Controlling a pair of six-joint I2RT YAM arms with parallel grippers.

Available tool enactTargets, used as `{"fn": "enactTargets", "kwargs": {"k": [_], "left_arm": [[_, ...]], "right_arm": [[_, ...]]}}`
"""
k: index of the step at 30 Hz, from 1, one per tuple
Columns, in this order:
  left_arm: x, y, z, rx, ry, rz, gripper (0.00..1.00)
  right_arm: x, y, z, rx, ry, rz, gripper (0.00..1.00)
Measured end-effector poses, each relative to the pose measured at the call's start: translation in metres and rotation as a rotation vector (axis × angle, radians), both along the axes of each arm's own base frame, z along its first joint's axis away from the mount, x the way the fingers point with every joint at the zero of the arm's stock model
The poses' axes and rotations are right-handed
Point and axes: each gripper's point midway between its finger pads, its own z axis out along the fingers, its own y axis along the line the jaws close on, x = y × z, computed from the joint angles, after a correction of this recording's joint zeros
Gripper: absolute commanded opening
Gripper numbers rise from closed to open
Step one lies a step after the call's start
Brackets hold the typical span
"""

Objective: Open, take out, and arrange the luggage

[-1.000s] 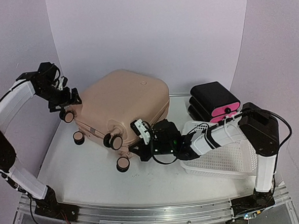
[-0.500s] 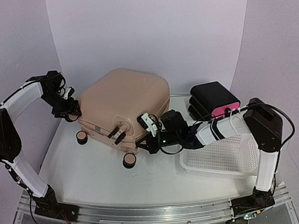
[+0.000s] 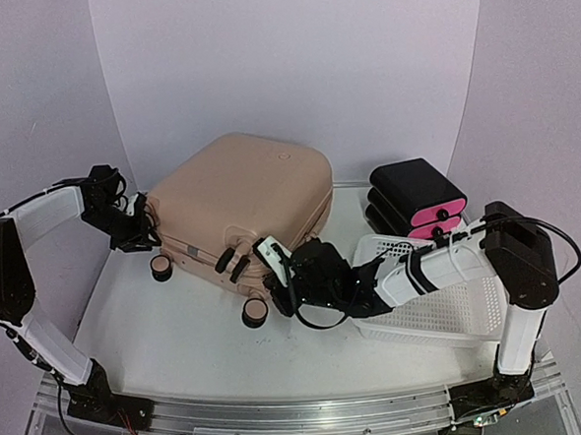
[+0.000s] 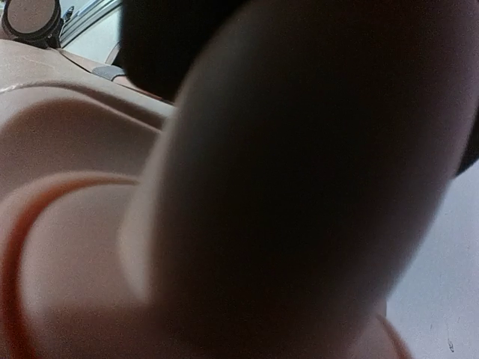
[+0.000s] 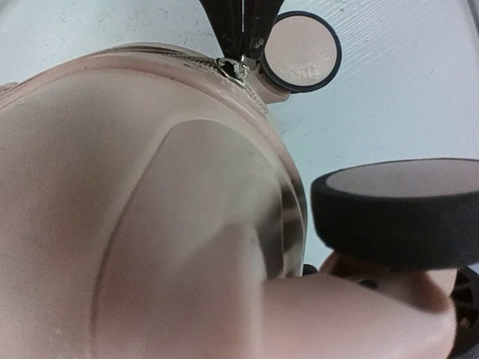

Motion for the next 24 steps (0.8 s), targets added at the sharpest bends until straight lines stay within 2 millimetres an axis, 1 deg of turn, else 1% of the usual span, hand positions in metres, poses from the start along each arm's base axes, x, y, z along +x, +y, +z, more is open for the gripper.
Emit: {"fn": "enactTargets", "kwargs": {"k": [3,5,9,12,14,18,19,20,24], "left_arm": [[-0.002,-0.002,-0.001,-0.032,-0.007,0.024,0.16],[-0.004,-0.003,-0.002,-0.049,-0.01,0.035,0.14],[-0.009,-0.006,-0.002,-0.086,-0.021,0.048,0.11],[-0.01,-0.006,-0.002,-0.104,-0.028,0.064,0.1],[-0.015,-0.008,-0.002,-0.116,-0.025,0.069,0.09],[-0.018,-0.006,0.001,-0.116,-0.036,0.093,0.07],[-0.019,-0.005,0.0,-0.111,-0.038,0.1,0.03],[-0.018,-0.004,0.0,-0.104,-0.042,0.108,0.02],[-0.017,-0.005,-0.001,-0.09,-0.059,0.133,0.02]], "right_arm": [[-0.005,0.002,-0.001,-0.049,-0.101,-0.044,0.0],[-0.009,0.008,-0.003,-0.067,-0.155,-0.055,0.0],[-0.016,0.026,-0.003,-0.08,-0.225,-0.069,0.0],[-0.019,0.039,-0.006,-0.088,-0.254,-0.075,0.0],[-0.019,0.048,-0.005,-0.09,-0.275,-0.079,0.0],[-0.022,0.058,-0.005,-0.118,-0.326,-0.114,0.0],[-0.023,0.061,-0.005,-0.124,-0.336,-0.129,0.0],[-0.023,0.063,-0.006,-0.129,-0.344,-0.144,0.0],[-0.019,0.075,-0.005,-0.156,-0.379,-0.212,0.0]]}}
